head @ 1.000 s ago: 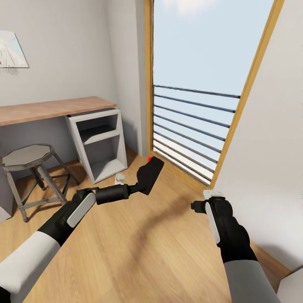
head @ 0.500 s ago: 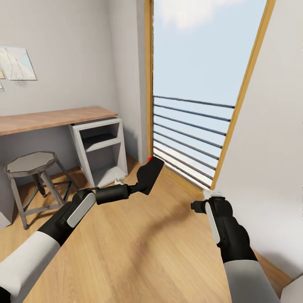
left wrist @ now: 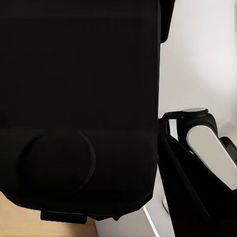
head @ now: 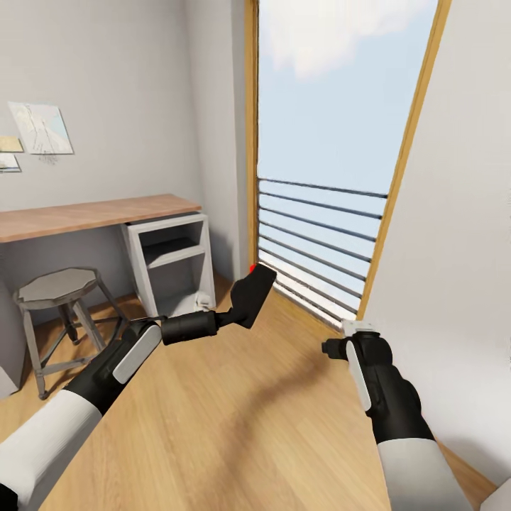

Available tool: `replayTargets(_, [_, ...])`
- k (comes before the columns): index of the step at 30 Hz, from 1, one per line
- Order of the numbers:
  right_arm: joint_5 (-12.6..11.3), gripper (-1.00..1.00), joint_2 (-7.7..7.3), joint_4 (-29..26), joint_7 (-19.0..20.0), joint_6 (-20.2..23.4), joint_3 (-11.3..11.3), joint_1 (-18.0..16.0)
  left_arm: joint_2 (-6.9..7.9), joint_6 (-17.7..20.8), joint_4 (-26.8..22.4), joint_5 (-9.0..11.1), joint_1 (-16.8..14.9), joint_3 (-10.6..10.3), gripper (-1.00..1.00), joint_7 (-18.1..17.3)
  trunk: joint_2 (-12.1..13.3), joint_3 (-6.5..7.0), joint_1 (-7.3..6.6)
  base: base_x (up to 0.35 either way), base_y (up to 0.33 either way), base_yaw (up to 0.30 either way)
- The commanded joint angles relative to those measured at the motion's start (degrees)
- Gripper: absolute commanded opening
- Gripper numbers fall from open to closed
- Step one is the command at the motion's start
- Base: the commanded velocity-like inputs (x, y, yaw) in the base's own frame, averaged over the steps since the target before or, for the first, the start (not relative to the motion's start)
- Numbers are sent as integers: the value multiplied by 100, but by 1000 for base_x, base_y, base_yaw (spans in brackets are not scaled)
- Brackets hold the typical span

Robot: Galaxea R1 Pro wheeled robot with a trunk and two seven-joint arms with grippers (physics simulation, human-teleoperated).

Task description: Attach the digital camera to the camera tripod in the bedroom.

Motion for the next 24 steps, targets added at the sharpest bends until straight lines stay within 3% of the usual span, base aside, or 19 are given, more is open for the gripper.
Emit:
replayTargets(1, [37, 100, 5, -4, 19, 25, -8, -4, 6, 32, 0, 42, -6, -15, -100, -2, -1, 17, -3, 0, 0, 0])
replayTargets(14, [37, 100, 5, -4, 19, 25, -8, -4, 6, 32, 85, 46, -6, -10, -100, -1, 17, 305, -37, 0, 0, 0])
replayTargets(24, [37, 100, 5, -4, 19, 25, -8, -4, 6, 32, 114, 45, -6, -6, -100, -2, 415, 485, -255, 0, 0, 0])
